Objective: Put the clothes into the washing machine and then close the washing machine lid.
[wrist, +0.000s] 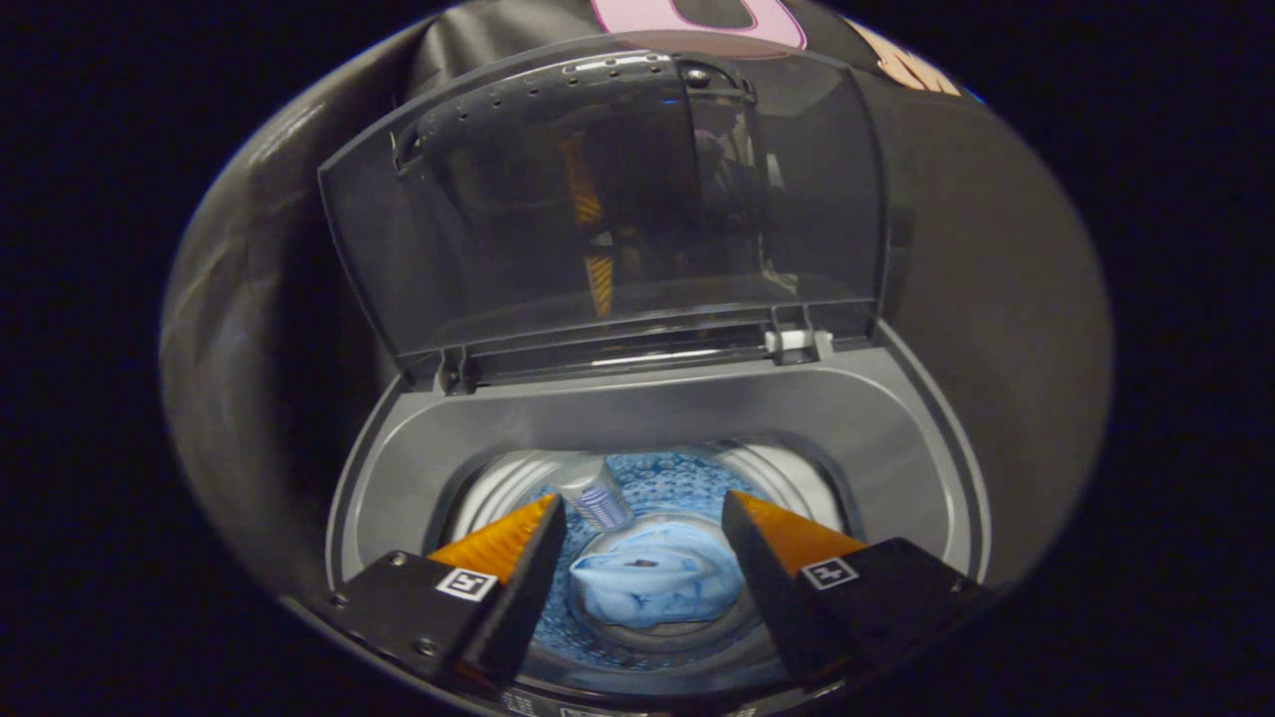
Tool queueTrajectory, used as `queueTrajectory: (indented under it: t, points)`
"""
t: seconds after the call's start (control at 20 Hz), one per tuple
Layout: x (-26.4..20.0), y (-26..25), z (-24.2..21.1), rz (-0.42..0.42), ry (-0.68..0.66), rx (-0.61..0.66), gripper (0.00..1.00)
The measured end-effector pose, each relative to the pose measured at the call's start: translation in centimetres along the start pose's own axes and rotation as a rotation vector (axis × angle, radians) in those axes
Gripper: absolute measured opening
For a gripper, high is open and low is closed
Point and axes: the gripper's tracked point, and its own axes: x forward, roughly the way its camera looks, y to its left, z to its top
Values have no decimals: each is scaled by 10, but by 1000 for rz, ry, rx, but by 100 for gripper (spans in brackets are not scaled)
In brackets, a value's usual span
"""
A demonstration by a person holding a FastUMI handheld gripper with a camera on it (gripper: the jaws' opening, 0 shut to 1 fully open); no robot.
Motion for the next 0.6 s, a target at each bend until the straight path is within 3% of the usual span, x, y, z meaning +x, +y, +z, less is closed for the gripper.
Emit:
queueTrajectory:
  t: [0.05, 0.35, 0.6]
  points:
    - [-2, 1, 3, -5, -13, -19, 99]
    - [-56, 15, 60, 6, -152, -96, 98]
    - [-112, 49, 131, 82, -276, -95, 98]
